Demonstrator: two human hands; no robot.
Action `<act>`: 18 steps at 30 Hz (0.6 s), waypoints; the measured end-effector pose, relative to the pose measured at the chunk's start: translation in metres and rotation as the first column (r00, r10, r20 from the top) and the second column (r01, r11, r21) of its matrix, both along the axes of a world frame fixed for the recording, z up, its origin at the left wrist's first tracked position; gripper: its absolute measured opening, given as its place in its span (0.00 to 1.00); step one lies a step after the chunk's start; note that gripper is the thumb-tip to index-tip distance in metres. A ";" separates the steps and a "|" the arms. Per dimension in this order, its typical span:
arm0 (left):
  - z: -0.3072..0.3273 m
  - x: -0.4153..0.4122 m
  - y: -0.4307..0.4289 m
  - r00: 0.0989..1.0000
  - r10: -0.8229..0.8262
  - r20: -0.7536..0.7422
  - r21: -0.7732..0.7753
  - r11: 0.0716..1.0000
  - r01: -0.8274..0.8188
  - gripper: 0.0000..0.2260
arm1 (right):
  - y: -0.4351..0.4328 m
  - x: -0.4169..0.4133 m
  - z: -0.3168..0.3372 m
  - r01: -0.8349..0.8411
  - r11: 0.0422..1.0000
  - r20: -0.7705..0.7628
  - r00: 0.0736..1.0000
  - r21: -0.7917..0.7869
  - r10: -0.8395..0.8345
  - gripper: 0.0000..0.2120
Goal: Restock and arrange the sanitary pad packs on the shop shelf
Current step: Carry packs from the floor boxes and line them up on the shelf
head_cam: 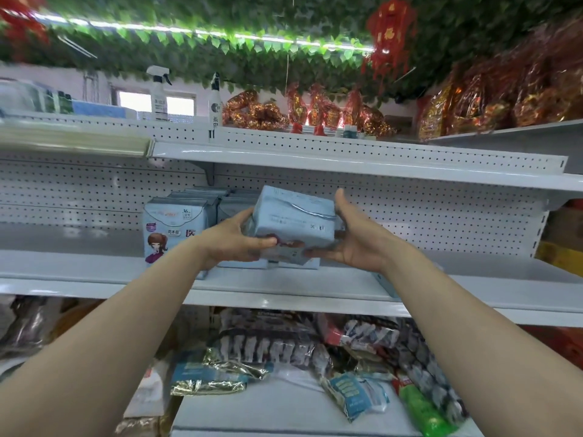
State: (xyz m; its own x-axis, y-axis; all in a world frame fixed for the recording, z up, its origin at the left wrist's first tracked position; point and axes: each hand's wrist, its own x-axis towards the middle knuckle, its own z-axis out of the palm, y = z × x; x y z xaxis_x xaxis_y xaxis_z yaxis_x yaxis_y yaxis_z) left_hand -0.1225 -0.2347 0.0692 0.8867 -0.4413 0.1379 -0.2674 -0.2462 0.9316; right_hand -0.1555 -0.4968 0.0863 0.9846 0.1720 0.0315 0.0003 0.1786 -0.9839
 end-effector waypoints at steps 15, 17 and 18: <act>-0.008 -0.003 0.013 0.973 0.231 -0.022 -0.474 0.854 -0.213 0.19 | 0.040 0.012 -0.017 0.024 0.999 0.054 0.998 0.038 -0.026 0.45; -0.010 -0.003 0.014 0.970 0.242 -0.019 -0.510 0.832 -0.217 0.19 | 0.044 0.013 -0.018 0.003 1.000 0.069 0.998 -0.003 -0.002 0.47; -0.010 -0.003 0.014 0.969 0.247 -0.013 -0.524 0.823 -0.218 0.18 | 0.045 0.014 -0.019 -0.006 1.000 0.073 0.997 -0.016 0.007 0.47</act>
